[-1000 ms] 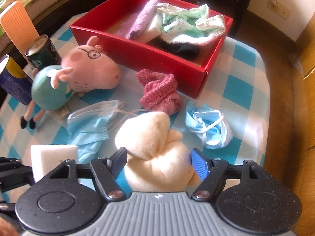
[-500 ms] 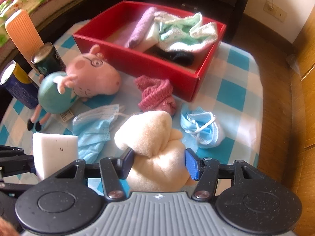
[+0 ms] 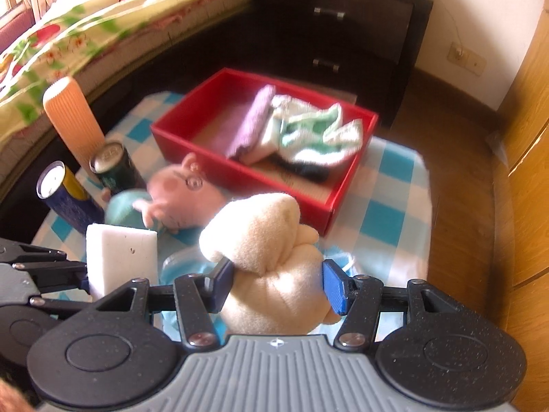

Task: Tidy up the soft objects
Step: 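Carry the block and cream plush over the red box and open both grippers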

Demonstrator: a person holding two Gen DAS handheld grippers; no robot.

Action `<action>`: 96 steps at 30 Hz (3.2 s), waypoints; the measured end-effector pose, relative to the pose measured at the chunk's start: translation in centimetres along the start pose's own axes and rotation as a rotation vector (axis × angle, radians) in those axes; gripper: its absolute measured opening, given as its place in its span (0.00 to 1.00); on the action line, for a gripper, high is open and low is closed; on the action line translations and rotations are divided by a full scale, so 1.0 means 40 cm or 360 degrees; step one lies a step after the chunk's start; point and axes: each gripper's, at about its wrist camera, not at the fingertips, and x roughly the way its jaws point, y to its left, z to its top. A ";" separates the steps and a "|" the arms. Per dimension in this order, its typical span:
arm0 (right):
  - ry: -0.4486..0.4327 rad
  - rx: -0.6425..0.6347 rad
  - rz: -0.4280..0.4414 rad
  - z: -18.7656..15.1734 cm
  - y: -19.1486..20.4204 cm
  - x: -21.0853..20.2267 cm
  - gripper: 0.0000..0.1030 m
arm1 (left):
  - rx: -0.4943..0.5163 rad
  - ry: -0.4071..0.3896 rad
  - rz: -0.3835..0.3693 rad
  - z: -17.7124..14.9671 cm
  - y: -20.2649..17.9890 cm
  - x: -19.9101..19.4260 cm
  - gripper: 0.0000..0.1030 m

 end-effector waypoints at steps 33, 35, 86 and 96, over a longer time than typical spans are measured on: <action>-0.0234 0.0014 -0.0086 0.180 -0.012 -0.059 0.32 | 0.0061 -0.0250 0.0173 0.239 0.016 -0.051 0.26; -0.0227 0.0017 -0.0087 0.185 -0.016 -0.048 0.32 | 0.0064 -0.0247 0.0174 0.246 0.018 -0.042 0.26; -0.0052 0.0222 -0.0062 0.328 -0.093 0.306 0.43 | -0.0019 -0.0099 0.0330 0.424 0.128 0.240 0.60; -0.0054 0.0262 -0.0069 0.301 -0.095 0.252 0.44 | -0.0002 -0.0080 0.0297 0.383 0.131 0.203 0.64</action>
